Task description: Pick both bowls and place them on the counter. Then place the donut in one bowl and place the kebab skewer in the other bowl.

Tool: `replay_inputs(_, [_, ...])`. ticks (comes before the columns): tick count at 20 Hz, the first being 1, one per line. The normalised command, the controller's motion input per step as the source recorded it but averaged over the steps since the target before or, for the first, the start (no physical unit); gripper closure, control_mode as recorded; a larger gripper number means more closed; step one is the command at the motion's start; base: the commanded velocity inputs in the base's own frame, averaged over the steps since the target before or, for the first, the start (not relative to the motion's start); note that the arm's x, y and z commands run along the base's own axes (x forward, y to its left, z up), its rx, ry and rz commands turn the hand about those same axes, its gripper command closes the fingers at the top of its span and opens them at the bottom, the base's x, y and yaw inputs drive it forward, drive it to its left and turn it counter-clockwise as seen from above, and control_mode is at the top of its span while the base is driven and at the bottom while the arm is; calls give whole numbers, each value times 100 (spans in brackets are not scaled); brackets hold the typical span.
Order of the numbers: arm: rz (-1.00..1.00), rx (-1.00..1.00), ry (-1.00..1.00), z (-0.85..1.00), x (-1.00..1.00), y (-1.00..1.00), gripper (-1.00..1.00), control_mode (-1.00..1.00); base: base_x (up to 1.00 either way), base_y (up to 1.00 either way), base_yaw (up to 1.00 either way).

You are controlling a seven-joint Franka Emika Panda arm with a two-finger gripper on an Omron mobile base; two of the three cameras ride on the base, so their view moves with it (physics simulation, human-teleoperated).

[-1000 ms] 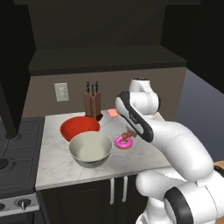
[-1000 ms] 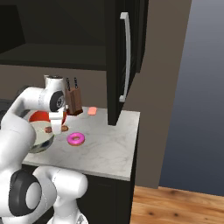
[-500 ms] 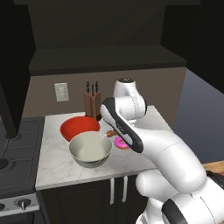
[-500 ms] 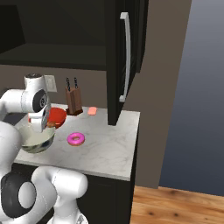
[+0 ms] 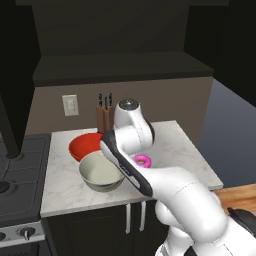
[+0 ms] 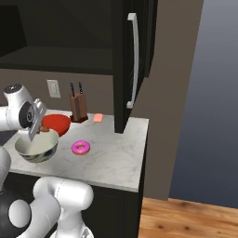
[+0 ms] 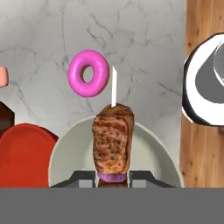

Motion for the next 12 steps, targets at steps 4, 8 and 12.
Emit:
replay_inputs(4, [-12,0,-6,18,33,29,100,-100,0,0,0])
replay_inputs(8, [-10,0,-1,3,32,24,100,-100,0,0,0])
replay_inputs(12, [-5,0,0,0,32,13,100,-100,0,0,0])
